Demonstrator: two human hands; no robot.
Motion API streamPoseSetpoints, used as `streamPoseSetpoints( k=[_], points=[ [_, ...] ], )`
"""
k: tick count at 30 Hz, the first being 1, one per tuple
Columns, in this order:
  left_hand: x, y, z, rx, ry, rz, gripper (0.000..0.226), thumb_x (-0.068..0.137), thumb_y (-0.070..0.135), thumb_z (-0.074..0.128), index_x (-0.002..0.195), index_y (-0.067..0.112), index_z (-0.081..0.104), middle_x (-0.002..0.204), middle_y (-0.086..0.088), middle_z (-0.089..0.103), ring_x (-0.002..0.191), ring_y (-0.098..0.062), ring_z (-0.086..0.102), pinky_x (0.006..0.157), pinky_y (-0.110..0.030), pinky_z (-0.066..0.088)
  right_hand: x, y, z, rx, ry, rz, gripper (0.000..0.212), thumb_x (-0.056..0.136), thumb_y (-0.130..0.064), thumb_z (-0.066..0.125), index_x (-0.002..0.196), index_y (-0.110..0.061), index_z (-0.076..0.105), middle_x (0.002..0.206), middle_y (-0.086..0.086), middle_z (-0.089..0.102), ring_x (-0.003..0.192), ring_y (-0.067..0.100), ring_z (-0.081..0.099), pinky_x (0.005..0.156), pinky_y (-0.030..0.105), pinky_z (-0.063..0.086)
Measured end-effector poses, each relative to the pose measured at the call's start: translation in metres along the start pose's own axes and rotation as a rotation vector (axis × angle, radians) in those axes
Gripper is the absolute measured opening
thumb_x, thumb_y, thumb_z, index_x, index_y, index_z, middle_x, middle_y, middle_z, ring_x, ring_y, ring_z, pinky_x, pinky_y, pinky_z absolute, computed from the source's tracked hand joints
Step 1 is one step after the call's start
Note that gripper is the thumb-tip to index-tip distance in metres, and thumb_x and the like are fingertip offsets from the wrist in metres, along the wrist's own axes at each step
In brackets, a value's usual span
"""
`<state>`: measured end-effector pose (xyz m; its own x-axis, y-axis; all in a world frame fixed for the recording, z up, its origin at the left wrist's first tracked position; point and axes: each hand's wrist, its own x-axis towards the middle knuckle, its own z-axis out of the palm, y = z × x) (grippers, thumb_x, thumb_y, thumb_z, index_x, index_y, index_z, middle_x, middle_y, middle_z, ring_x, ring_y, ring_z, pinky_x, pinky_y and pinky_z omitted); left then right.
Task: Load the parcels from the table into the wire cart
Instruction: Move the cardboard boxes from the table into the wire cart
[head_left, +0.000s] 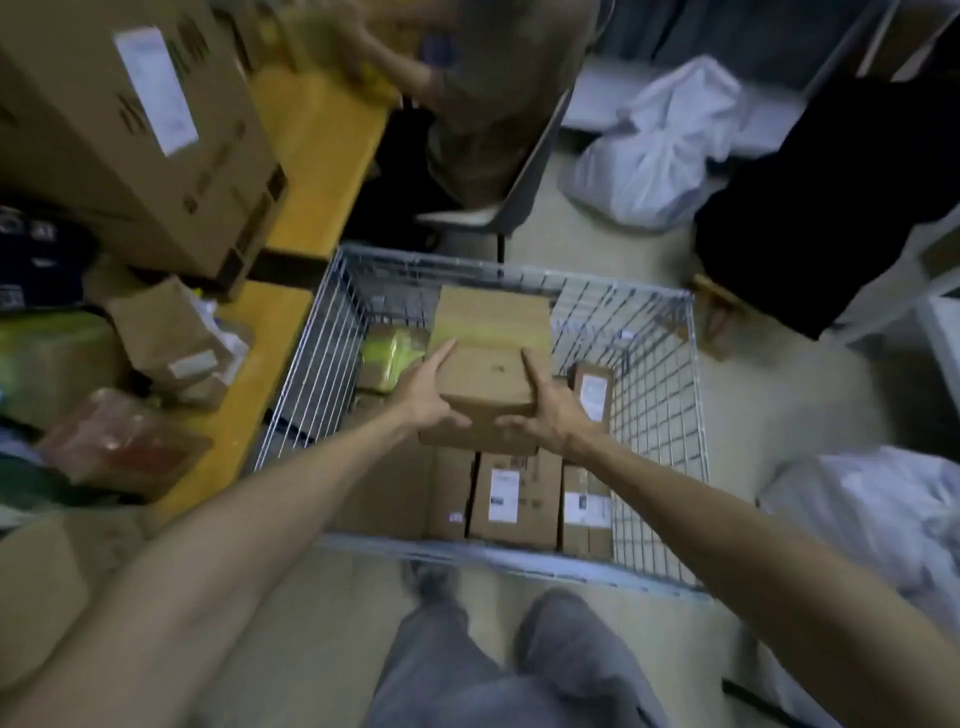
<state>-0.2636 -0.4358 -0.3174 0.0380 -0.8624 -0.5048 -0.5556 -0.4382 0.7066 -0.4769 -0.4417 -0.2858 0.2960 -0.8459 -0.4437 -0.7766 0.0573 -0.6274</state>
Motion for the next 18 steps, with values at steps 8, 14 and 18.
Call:
streamPoseSetpoints(
  k=[8, 14, 18],
  points=[
    [0.057, -0.128, 0.073, -0.114, -0.218, -0.228, 0.145, 0.03, 0.043, 0.092, 0.152, 0.048, 0.014, 0.162, -0.01, 0.02, 0.148, -0.031, 0.023, 0.117, -0.051, 0.031, 0.061, 0.086, 0.114, -0.032, -0.17, 0.169, 0.124, 0.066, -0.059, 0.081, 0.152, -0.048, -0.007, 0.16, 0.02, 0.015, 0.139, 0.041, 0.034, 0.115, 0.047, 0.034],
    [0.101, -0.196, 0.132, -0.123, -0.19, -0.285, 0.135, 0.046, 0.021, 0.098, 0.151, 0.052, 0.019, 0.157, -0.011, 0.022, 0.141, -0.032, 0.03, 0.115, -0.053, 0.033, 0.116, 0.167, 0.175, -0.057, -0.262, 0.105, 0.118, 0.071, -0.063, 0.075, 0.154, -0.042, -0.007, 0.159, 0.018, 0.022, 0.136, 0.035, 0.04, 0.111, 0.04, 0.037],
    [0.133, -0.244, 0.163, -0.188, -0.195, -0.27, 0.136, 0.033, 0.04, 0.097, 0.144, 0.062, 0.022, 0.156, -0.007, 0.023, 0.14, -0.033, 0.033, 0.113, -0.055, 0.035, 0.146, 0.208, 0.217, -0.032, -0.245, 0.129, 0.117, 0.074, -0.049, 0.081, 0.156, -0.035, -0.001, 0.154, 0.019, 0.033, 0.133, 0.036, 0.043, 0.109, 0.036, 0.04]
  ],
)
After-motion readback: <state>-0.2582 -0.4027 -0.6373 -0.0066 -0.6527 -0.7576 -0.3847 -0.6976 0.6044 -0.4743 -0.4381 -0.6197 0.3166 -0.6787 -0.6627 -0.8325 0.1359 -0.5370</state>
